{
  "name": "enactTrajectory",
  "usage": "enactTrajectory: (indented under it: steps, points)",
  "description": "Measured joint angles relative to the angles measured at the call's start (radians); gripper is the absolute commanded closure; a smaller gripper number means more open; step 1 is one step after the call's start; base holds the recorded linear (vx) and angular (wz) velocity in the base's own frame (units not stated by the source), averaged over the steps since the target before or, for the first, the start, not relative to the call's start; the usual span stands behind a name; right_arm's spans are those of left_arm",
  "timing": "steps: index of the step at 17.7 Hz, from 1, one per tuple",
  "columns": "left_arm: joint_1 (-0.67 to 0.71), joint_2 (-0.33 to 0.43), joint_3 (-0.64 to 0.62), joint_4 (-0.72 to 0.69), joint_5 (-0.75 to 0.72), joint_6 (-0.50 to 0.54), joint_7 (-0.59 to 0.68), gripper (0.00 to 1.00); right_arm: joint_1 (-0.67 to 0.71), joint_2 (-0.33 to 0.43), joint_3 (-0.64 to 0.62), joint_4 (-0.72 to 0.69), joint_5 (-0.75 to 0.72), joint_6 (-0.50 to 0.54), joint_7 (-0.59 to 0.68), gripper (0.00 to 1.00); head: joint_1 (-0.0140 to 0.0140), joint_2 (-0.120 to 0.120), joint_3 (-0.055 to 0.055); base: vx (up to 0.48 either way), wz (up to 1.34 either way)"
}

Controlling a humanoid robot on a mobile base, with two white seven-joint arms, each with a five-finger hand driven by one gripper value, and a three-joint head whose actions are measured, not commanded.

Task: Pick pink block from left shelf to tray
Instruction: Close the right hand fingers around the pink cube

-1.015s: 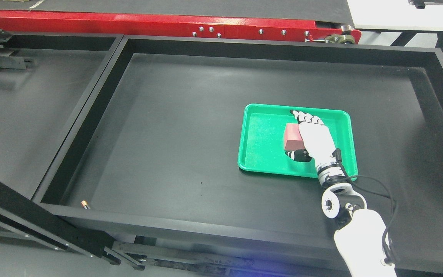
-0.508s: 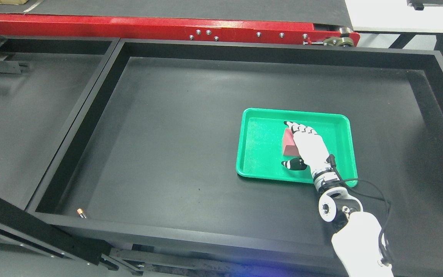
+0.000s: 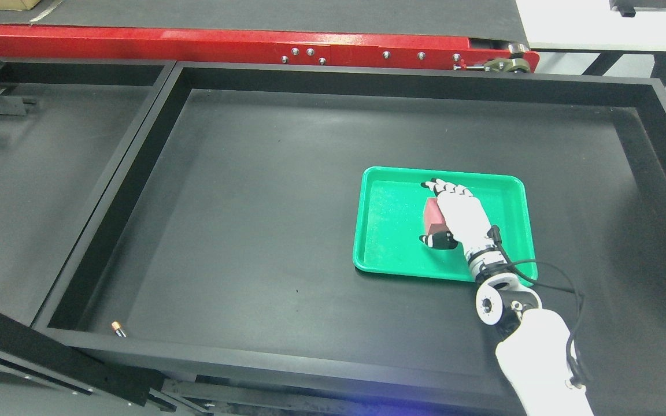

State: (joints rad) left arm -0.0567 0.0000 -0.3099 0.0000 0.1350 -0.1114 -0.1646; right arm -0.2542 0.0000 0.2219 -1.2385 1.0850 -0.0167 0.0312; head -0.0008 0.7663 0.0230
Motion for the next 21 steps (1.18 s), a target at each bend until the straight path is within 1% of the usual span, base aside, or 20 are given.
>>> enactTrajectory:
  steps: [21]
  points:
    - [0.0,0.0,0.0,0.0,0.0,0.003,0.0,0.0,-0.005,0.0,0.008,0.049,-0.002,0.004,-0.001,0.12,0.0,0.0,0.0,0.0,0.0]
